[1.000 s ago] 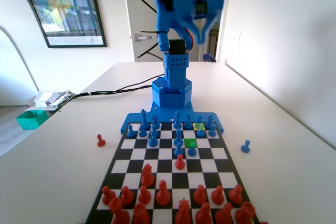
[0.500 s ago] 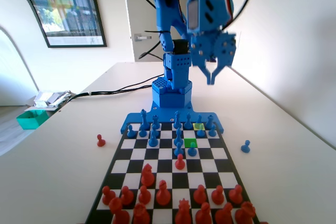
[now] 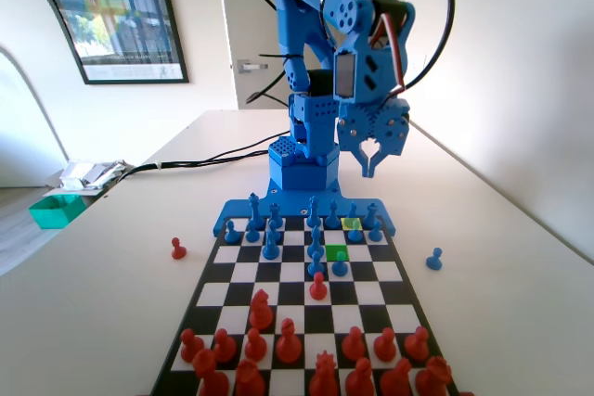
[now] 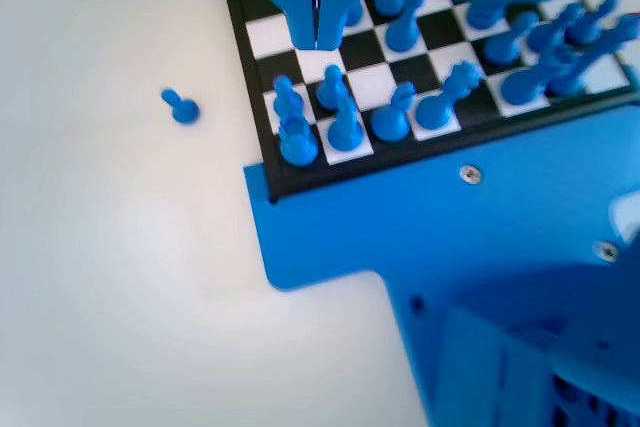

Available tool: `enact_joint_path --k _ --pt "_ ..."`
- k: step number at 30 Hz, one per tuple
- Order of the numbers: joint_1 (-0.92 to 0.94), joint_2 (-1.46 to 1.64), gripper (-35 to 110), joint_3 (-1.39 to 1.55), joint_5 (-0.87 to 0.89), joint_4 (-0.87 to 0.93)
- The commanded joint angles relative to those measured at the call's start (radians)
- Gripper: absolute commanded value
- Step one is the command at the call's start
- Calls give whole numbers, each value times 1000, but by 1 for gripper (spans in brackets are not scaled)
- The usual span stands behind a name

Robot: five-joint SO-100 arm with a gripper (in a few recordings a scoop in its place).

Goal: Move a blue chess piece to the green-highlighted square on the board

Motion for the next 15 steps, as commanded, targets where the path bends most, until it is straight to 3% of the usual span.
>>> enact_joint_path --k 1,15 --pt "-3 -3 5 15 -40 -34" --pt "41 -52 8 92 -153 -132"
